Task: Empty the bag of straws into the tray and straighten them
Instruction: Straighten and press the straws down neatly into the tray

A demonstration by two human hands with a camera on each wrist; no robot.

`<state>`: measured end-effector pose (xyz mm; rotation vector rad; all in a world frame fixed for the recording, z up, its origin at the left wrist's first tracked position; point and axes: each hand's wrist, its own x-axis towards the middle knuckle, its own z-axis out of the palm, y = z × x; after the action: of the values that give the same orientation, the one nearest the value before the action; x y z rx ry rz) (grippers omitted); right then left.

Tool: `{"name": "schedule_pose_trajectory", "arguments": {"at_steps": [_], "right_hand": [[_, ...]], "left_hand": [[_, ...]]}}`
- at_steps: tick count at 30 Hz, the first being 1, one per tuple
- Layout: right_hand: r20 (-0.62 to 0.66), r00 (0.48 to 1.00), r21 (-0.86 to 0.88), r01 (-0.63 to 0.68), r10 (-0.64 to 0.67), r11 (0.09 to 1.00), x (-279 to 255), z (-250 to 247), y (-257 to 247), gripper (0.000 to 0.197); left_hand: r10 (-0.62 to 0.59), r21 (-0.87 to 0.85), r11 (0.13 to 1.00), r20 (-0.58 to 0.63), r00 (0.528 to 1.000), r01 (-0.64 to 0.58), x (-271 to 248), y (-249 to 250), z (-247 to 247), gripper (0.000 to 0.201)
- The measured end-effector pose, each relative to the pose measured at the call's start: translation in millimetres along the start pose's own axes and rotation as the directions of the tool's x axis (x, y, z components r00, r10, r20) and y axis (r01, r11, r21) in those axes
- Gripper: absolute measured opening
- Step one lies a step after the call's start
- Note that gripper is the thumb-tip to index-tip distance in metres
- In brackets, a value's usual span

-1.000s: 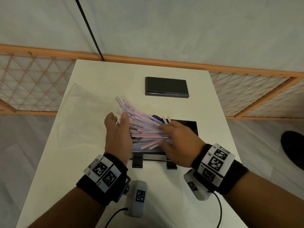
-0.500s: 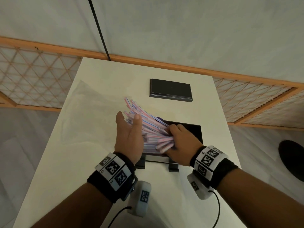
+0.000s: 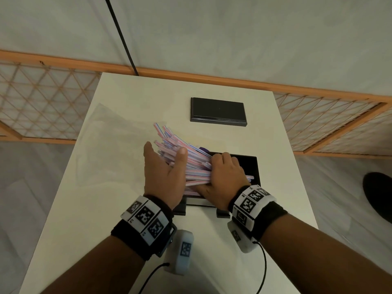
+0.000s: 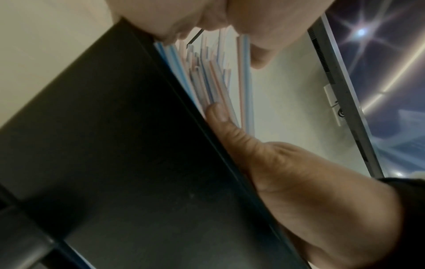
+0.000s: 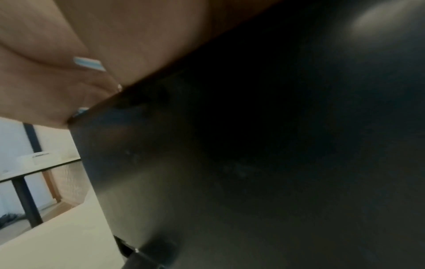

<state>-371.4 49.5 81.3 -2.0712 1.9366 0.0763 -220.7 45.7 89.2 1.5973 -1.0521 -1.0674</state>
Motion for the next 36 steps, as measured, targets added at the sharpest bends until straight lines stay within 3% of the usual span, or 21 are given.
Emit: {"name": "schedule_pose_trajectory", "arguments": {"at_steps": [2,6,10,14,20,23,28,30,32,36], "right_hand": [[-0.015,1.000,0.033,0.002,-0.002,0.999,-3.5,3.8,-2.7,0.102],[0.010,0.999,0.023,-0.031,0.031,0.999,-19.5,-0.2,-5.2,0.105],[0.082,0.993,0.053,-0.095,0.090,0.994,-24.3,0.6,8.7,0.108],[0.132,0.983,0.137,-0.142,0.124,0.980,-19.0,4.2,16.8,0.113],[0.066,0.997,0.107,-0.058,0.051,0.993,-13.9,3.7,4.8,0.080],[0.003,1.000,0.125,0.021,-0.021,0.992,-11.4,3.8,-1.5,0.064],[-0.093,0.989,0.120,0.128,-0.117,0.985,-8.6,1.8,-17.1,0.048],[-0.107,0.986,0.123,0.137,-0.125,0.983,-8.0,2.0,-21.1,0.046],[-0.130,0.985,0.188,0.139,-0.115,0.972,-8.9,1.1,-19.6,0.050],[-0.098,0.994,0.245,0.063,-0.040,0.967,-15.0,-5.6,3.6,0.080]], "left_hand": [[0.013,0.060,0.998,-0.035,0.999,-0.011,1.6,-3.3,2.4,0.102],[-0.023,0.095,0.995,-0.083,0.996,0.031,6.7,-1.9,8.1,0.052],[-0.036,0.073,0.996,-0.095,0.995,0.043,10.5,-1.5,11.9,0.056],[-0.084,0.016,0.996,-0.093,0.992,0.086,9.3,-1.8,17.6,0.103],[-0.076,0.023,0.997,-0.085,0.993,0.078,5.9,1.1,18.4,0.097],[-0.087,0.013,0.996,-0.063,0.994,0.088,6.6,-0.8,17.7,0.084],[0.109,0.151,0.983,-0.042,0.993,-0.101,8.5,-3.3,16.5,0.059],[0.143,0.183,0.974,-0.024,0.989,-0.137,9.2,-2.8,15.7,0.046],[0.105,0.172,0.980,-0.036,0.994,-0.097,9.5,-2.9,12.7,0.040],[-0.088,0.085,0.992,-0.035,0.995,0.091,9.5,-3.6,5.6,0.067]]}}
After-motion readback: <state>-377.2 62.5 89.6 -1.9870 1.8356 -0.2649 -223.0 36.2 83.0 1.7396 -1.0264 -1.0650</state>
